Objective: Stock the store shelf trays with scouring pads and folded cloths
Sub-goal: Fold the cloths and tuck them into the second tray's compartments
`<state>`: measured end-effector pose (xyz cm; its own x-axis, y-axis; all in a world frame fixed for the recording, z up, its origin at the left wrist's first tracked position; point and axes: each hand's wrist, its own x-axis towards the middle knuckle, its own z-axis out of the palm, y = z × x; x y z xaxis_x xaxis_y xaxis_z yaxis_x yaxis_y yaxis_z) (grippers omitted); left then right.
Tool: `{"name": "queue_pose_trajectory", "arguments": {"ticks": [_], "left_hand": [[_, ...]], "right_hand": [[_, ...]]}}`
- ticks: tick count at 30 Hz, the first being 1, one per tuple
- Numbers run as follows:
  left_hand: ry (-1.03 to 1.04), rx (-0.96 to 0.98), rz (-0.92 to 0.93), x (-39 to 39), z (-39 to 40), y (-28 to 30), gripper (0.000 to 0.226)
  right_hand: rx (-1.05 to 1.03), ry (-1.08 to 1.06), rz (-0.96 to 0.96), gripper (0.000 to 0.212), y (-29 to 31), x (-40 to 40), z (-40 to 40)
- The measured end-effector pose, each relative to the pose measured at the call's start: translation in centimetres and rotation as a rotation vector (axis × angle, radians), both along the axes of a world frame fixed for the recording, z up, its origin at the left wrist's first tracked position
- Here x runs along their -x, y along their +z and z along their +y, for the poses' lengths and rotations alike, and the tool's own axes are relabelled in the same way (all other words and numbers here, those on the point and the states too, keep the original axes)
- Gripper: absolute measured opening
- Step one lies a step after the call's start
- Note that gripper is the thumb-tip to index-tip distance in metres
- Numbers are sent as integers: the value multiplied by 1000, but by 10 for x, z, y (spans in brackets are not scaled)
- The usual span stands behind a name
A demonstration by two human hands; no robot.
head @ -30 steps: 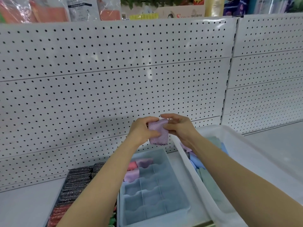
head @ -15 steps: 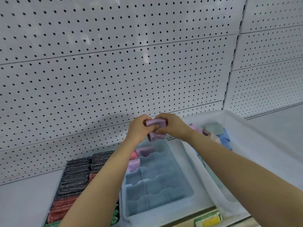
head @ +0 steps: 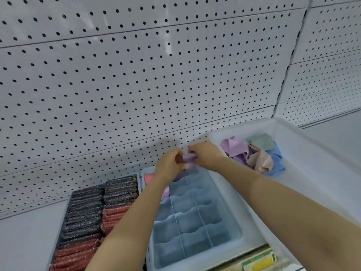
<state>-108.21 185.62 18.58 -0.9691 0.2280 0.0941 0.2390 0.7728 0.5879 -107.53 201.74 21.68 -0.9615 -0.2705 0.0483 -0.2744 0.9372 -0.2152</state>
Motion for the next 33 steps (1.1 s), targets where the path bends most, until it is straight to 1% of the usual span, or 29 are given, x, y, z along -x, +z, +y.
{"name": "queue_pose_trajectory", "arguments": {"ticks": [2, 4, 6, 8, 10, 12, 14, 16, 17, 19, 21, 22, 24, 25, 27, 29, 31, 33], "left_hand": [[-32, 121, 1, 0, 0, -11, 26], [-55, 171, -23, 1, -2, -22, 29], [-50, 193, -53, 0, -4, -30, 34], [-33, 150, -64, 0, -4, -33, 31], [-14, 76, -69, 0, -5, -38, 25], [-5, 41, -73, 0, -6, -42, 23], [0, -7, -75, 0, -6, -45, 25], [-25, -32, -77, -1, -6, -45, 31], [-46, -10, -66, -1, -4, -44, 33], [-60, 61, -34, 0, 0, -41, 23], [-33, 142, -15, 3, 5, -37, 12], [-18, 184, -5, 3, 7, -35, 11], [-3, 240, 17, 2, 10, -33, 13], [-2, 240, 27, 1, 11, -32, 12], [-11, 246, 43, 0, 12, -31, 12], [-23, 275, 66, 3, 12, -31, 15], [-26, 290, 62, 7, 12, -33, 19], [-41, 324, 42, 10, 13, -34, 23]], "right_hand": [[-169, -3, -19, 15, -6, 2, -4], [-319, 7, 17, 22, -18, 5, -5], [-461, 48, 80, 22, -29, 8, -8], [-525, 68, 79, 20, -38, 11, -12], [-519, 61, 16, 19, -44, 14, -15], [-494, 56, -21, 16, -49, 18, -17], [-465, 74, -49, 15, -52, 19, -18], [-383, 75, -64, 13, -52, 19, -18], [-320, 82, -65, 12, -50, 19, -17], [-282, 98, -46, 4, -47, 20, -14], [-322, 98, -27, 14, -43, 19, -12], [-364, 102, -22, 17, -41, 17, -11], [-406, 116, -20, 15, -38, 12, -11], [-394, 116, -36, 15, -37, 11, -11], [-350, 100, -102, 23, -33, 10, -14], [-323, 94, -102, 28, -31, 16, -14], [-345, 83, -87, 35, -33, 19, -15], [-303, 53, -126, 35, -39, 21, -16]]}}
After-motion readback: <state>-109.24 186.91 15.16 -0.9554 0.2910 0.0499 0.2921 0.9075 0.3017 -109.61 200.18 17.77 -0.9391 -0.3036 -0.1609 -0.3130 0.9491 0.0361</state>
